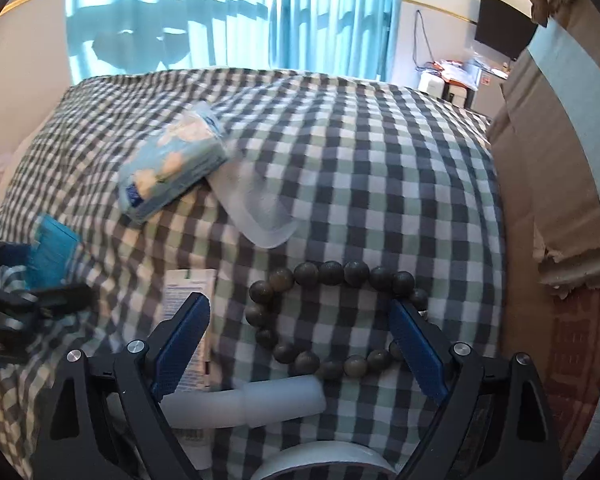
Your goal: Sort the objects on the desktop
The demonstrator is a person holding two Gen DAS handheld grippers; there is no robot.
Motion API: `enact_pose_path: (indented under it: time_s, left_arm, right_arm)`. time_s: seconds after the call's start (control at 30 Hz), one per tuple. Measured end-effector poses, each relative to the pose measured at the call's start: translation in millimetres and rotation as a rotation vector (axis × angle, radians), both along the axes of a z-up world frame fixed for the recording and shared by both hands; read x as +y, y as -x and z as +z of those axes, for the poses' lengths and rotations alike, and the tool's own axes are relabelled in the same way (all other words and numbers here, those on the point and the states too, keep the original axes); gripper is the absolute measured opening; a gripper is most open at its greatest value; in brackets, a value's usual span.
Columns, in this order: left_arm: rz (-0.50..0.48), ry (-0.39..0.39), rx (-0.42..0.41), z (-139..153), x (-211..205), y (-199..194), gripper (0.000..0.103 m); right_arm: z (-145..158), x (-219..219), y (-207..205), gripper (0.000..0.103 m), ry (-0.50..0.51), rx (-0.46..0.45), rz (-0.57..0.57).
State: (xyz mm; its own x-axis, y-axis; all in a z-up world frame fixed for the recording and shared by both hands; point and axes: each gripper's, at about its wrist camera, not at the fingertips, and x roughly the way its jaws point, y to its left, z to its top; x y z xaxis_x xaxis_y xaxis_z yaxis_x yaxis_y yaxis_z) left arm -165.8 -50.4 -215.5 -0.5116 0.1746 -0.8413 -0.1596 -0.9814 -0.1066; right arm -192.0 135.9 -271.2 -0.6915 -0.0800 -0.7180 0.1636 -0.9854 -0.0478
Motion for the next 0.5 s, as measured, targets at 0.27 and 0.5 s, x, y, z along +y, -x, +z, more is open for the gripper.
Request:
enact_pose_path:
  time_s: [0.27,0.5]
  left_arm:
    - [-0.02,-0.062,0.082,14,-21,-3,0.098]
    - [-0.058,-0.063,0.154,42,-10,-25,0.098]
  right_arm:
    - [-3,26,1,0.036,0.022,-0.027,-0.046]
    - [7,37,-9,0.011,0.107,-0.02,-0.021]
